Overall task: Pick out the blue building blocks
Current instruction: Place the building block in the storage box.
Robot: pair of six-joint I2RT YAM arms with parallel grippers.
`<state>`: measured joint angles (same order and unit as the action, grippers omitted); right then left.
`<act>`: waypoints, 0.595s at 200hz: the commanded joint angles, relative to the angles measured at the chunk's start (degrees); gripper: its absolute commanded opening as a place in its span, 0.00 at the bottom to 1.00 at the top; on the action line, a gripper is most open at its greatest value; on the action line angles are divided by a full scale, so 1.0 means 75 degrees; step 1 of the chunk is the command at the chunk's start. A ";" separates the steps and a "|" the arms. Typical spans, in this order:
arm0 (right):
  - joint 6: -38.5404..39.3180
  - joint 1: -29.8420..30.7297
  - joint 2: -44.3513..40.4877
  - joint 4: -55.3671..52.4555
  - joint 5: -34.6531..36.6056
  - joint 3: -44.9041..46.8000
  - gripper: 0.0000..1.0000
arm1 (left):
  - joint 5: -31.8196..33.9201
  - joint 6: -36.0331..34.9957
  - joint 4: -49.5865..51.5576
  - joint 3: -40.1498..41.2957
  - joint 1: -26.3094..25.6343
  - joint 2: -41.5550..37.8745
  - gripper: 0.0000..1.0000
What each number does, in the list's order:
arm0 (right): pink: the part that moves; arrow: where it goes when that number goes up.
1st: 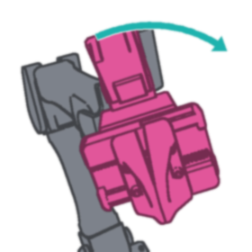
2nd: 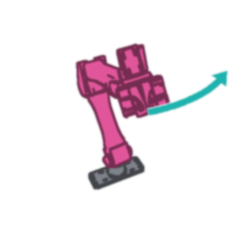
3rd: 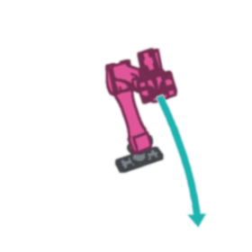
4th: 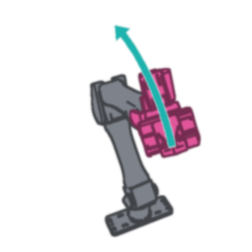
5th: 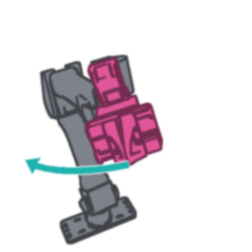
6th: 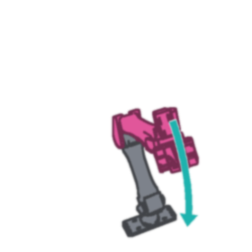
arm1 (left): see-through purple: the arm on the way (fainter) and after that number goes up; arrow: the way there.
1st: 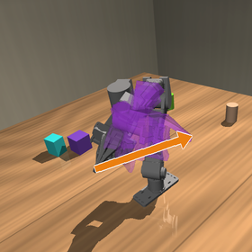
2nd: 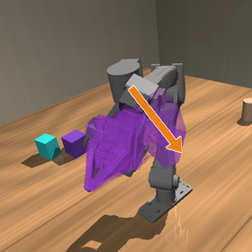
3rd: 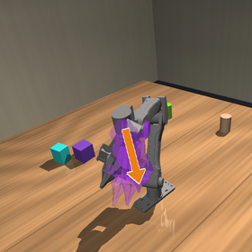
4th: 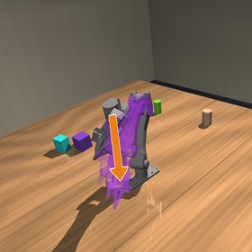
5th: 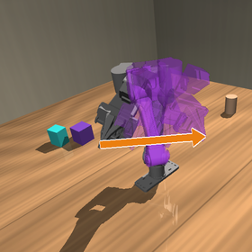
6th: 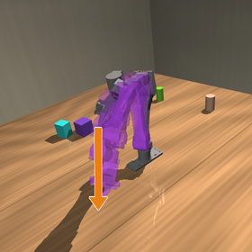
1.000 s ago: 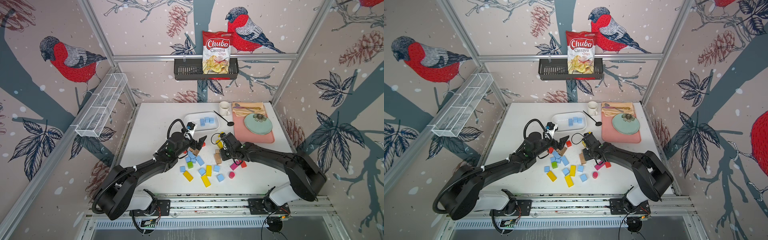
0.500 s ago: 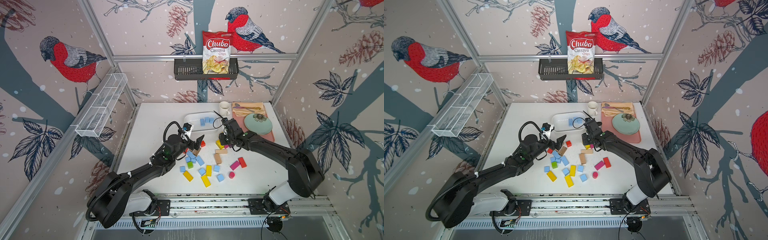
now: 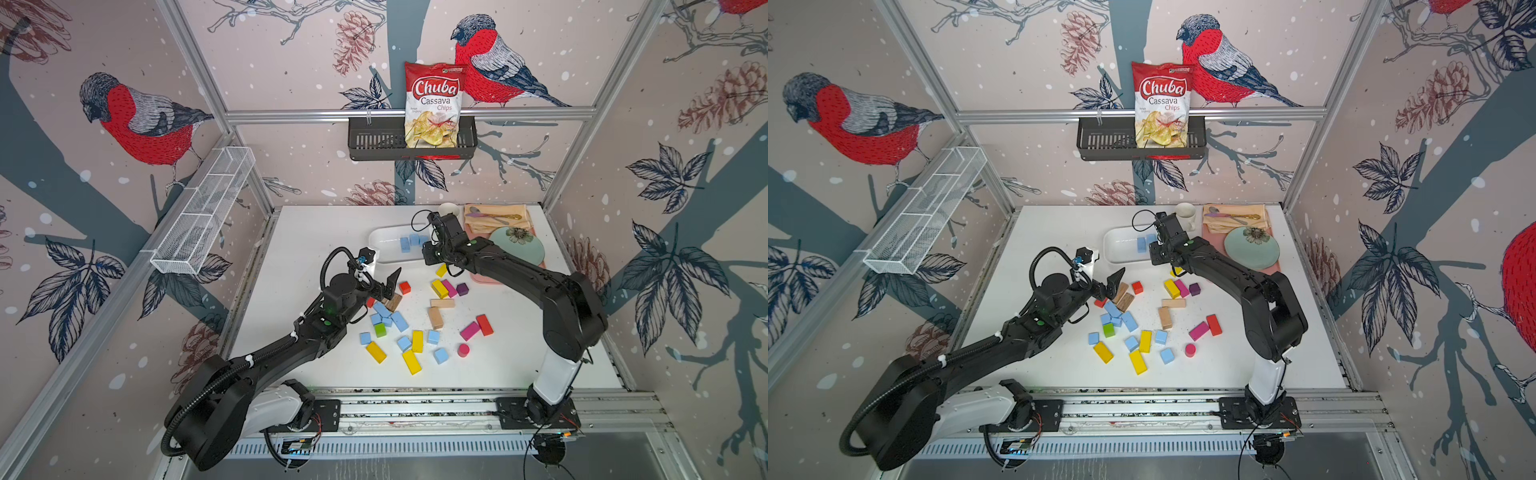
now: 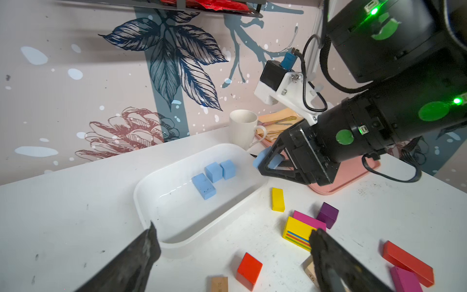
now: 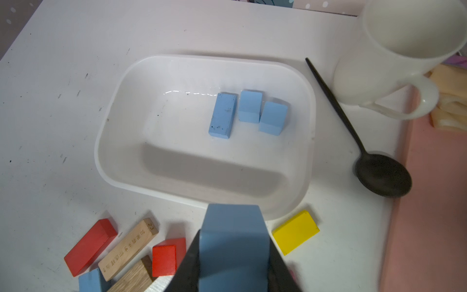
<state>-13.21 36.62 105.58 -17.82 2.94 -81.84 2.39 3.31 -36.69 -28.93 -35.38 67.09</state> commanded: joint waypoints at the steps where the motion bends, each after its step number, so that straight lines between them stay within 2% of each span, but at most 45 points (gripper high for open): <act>1: 0.0166 0.0000 0.0320 -0.0058 -0.0137 -0.0454 0.12 | 0.0328 0.0097 -0.0199 0.0048 0.0018 -0.0070 0.96; 119: 0.0308 0.0078 0.2755 -0.0641 -0.0474 -0.3382 0.15 | 0.0701 0.0215 -0.0097 0.0223 0.0029 -0.0354 0.96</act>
<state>-11.68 36.75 124.09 -21.32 -0.27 -104.12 6.59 4.32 -36.12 -27.33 -35.31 64.64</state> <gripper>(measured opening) 0.320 0.961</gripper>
